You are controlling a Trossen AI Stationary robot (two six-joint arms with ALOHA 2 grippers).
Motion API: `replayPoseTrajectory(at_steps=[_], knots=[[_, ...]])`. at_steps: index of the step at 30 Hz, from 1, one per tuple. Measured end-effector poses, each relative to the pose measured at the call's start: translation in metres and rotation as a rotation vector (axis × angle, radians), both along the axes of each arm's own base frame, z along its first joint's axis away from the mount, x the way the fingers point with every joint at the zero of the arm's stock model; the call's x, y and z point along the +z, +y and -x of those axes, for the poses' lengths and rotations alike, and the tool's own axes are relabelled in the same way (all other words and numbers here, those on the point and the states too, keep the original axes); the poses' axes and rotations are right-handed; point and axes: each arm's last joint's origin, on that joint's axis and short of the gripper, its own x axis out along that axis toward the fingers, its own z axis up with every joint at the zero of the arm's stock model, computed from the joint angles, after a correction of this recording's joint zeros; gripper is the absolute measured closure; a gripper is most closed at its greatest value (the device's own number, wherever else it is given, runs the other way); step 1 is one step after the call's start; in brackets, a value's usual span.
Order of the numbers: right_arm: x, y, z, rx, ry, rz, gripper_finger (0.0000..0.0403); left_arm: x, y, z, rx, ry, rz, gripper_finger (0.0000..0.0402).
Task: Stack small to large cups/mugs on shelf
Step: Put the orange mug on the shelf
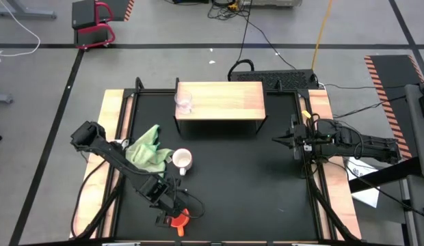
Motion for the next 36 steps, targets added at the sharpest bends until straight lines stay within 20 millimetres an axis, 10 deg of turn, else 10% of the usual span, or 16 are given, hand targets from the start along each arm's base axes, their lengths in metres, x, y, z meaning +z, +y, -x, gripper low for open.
replayPoseTrajectory(at_steps=[10, 25, 36], knots=[[0.000, 0.000, 0.000, 0.000, 0.000, 0.000, 0.0403, 0.000, 0.000, 0.000, -0.041, -0.019, -0.021, 0.0391], [0.000, 0.000, 0.000, 0.000, -0.002, 0.000, 0.0403, 0.004, 0.010, -0.003, -0.143, -0.052, -0.069, 0.0397], [0.000, 0.000, 0.000, 0.000, 0.003, 0.000, 0.0403, 0.054, 0.028, 0.017, -0.180, -0.263, -0.112, 0.0399]])
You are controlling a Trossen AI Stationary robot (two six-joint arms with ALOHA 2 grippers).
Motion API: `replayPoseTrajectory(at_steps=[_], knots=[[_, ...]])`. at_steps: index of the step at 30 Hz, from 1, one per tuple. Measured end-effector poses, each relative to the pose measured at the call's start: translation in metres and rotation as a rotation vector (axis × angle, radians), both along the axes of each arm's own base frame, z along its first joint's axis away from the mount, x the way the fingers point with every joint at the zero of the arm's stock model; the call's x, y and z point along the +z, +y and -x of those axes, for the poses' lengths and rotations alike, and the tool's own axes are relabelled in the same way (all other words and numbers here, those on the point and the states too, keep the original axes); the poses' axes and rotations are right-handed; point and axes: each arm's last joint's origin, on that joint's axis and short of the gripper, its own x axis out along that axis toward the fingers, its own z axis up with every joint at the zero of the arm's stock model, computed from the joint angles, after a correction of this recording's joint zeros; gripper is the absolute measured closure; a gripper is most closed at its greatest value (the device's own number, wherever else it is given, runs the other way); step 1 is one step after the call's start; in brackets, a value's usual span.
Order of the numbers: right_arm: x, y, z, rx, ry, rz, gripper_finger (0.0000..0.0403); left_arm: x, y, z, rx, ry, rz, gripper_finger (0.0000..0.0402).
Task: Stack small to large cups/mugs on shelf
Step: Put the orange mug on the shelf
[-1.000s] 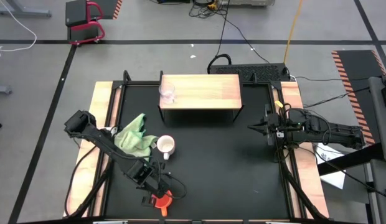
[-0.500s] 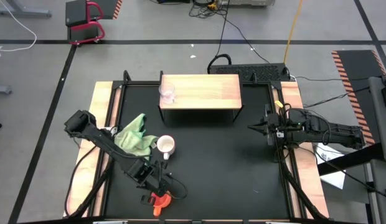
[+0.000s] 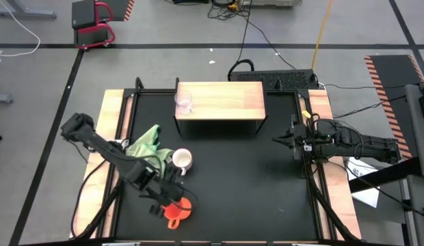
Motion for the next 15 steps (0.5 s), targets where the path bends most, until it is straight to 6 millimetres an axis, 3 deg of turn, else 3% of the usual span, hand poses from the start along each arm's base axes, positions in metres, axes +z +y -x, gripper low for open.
replayPoseTrajectory(at_steps=[6, 15], knots=[[0.000, 0.000, 0.000, 0.000, -0.001, 0.000, 0.0403, 0.024, 0.010, 0.014, -0.001, -0.112, -0.022, 0.0400], [0.000, 0.000, 0.000, 0.000, -0.001, 0.000, 0.0403, 0.034, 0.015, 0.021, -0.006, -0.137, -0.019, 0.0400]])
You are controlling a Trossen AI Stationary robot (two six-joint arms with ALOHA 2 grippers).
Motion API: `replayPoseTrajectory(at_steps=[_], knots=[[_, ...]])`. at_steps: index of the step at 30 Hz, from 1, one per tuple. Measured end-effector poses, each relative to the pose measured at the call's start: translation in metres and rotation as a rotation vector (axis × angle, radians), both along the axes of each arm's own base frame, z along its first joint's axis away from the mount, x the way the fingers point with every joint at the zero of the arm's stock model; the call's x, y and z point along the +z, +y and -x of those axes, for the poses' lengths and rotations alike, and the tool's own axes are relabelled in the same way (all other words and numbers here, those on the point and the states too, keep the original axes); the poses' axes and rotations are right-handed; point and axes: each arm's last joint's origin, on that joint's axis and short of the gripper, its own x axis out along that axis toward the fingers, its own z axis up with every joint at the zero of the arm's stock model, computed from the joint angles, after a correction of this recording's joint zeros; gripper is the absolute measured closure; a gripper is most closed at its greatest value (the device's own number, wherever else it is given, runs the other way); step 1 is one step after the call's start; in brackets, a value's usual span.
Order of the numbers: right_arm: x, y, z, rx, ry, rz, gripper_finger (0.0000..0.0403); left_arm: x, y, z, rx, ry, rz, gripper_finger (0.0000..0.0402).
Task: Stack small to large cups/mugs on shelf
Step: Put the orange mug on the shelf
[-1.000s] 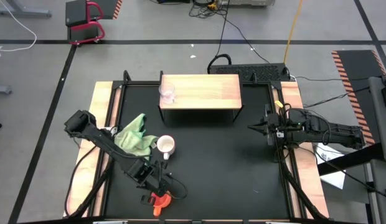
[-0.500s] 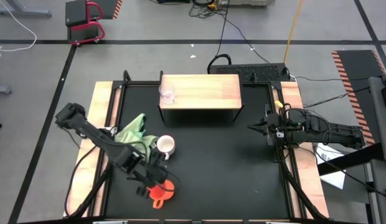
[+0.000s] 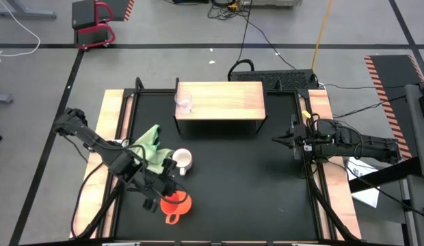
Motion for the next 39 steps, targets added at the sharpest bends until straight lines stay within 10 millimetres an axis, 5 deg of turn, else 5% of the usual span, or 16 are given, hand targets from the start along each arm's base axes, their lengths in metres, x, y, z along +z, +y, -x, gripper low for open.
replayPoseTrajectory(at_steps=[10, 27, 39], knots=[[0.000, 0.000, 0.000, 0.000, 0.000, 0.000, 0.0403, 0.000, 0.001, 0.009, 0.051, 0.042, -0.009, 0.0400], [0.000, 0.000, 0.000, 0.000, 0.000, 0.000, 0.0403, 0.042, 0.012, 0.063, 0.111, -0.184, -0.034, 0.0400], [0.000, 0.000, 0.000, 0.000, -0.001, 0.000, 0.0403, 0.023, 0.040, 0.089, 0.208, -0.250, 0.004, 0.0400]])
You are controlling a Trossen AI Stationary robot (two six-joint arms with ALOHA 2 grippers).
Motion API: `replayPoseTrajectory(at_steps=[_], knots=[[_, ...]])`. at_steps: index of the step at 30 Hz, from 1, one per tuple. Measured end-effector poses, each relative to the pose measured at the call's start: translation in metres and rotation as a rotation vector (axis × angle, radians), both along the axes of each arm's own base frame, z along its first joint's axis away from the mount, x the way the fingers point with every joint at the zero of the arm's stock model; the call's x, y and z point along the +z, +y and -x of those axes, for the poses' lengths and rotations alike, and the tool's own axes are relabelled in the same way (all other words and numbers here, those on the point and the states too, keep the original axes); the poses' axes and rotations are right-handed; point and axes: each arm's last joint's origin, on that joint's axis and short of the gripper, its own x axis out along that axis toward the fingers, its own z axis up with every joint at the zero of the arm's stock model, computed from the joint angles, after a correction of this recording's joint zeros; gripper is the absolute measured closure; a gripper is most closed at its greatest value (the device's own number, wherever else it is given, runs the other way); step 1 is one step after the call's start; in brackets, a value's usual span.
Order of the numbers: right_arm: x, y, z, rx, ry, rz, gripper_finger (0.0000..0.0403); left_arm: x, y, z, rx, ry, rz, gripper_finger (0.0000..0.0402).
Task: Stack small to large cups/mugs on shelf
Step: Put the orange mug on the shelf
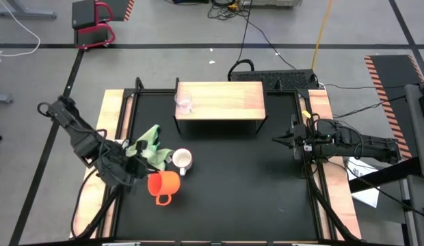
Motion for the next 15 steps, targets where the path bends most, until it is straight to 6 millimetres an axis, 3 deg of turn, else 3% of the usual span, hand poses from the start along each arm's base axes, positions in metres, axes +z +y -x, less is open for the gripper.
replayPoseTrajectory(at_steps=[15], knots=[[0.000, 0.000, 0.000, 0.000, 0.000, 0.000, 0.0403, -0.019, 0.043, 0.045, 0.055, -0.139, 0.183, 0.0400]])
